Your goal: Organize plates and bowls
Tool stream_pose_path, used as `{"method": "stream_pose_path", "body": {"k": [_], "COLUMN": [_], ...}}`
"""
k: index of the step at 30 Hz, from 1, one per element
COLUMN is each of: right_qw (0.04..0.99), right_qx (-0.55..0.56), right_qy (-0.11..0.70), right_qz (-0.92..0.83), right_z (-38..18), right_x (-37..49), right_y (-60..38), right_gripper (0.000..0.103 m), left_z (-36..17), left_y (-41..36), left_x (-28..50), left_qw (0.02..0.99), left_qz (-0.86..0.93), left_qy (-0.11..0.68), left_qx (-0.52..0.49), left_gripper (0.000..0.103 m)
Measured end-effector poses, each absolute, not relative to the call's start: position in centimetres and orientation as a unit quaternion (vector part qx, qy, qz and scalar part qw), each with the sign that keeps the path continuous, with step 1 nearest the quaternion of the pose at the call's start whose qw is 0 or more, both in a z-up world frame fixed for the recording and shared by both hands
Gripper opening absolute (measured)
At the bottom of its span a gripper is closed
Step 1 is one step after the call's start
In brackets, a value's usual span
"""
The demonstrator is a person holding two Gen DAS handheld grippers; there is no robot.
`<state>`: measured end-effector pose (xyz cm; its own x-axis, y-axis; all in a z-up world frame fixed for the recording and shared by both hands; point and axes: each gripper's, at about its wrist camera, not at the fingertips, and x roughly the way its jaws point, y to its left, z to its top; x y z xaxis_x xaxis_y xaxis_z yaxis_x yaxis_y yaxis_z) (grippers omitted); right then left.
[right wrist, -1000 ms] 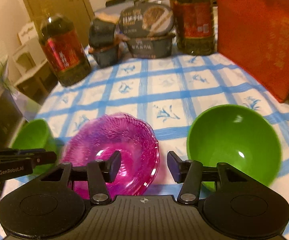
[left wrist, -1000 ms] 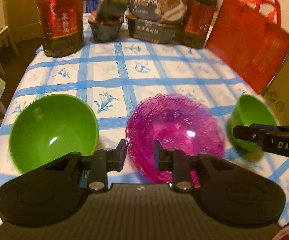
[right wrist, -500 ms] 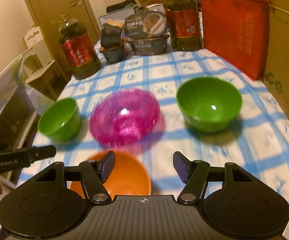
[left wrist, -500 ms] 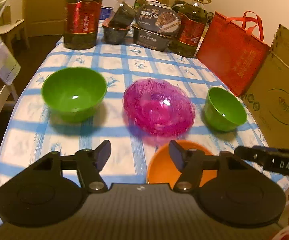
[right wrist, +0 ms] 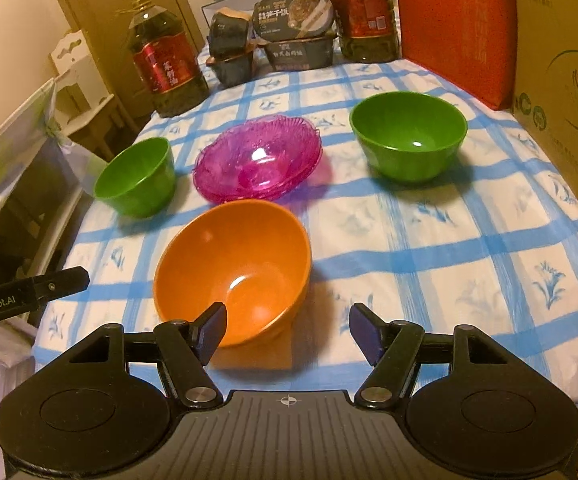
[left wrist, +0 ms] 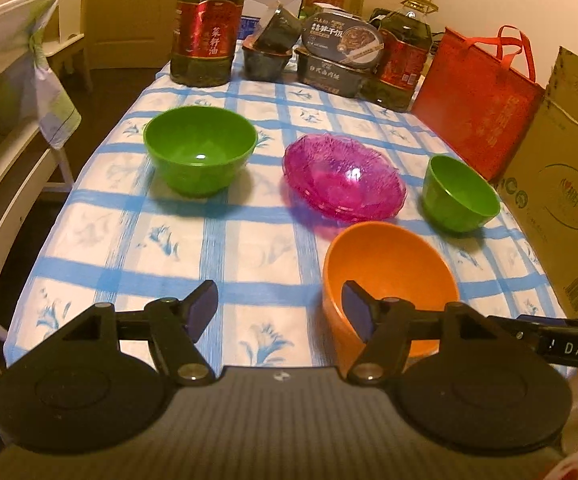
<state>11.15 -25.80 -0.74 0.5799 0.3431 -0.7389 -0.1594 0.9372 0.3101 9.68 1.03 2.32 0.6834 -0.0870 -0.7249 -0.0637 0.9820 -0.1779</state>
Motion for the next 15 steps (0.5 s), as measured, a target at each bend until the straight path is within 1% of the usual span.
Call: {"method": "stream_pose_path", "body": {"k": [3, 7, 15], "right_qw": [0.883, 0.882, 0.877], "right_qx": [0.105, 0.105, 0.109], "right_qy": [0.436, 0.438, 0.448], "right_qz": [0.140, 0.139, 0.135], "right_z": [-0.8, -0.8, -1.3], "right_x": [10.4, 9.9, 9.2], "right_y": [-25.8, -26.0, -26.3], "right_gripper": [0.068, 0.068, 0.068], "left_z": [2.3, 2.3, 1.8], "left_y": [1.2, 1.2, 0.4], "left_x": [8.9, 8.0, 7.2], "left_qw": [0.911, 0.906, 0.904], "left_qz": [-0.007, -0.015, -0.015], "left_qy": [0.400, 0.406, 0.415], "left_qx": [-0.102, -0.119, -0.104], "left_gripper": [0.065, 0.070, 0.070]}}
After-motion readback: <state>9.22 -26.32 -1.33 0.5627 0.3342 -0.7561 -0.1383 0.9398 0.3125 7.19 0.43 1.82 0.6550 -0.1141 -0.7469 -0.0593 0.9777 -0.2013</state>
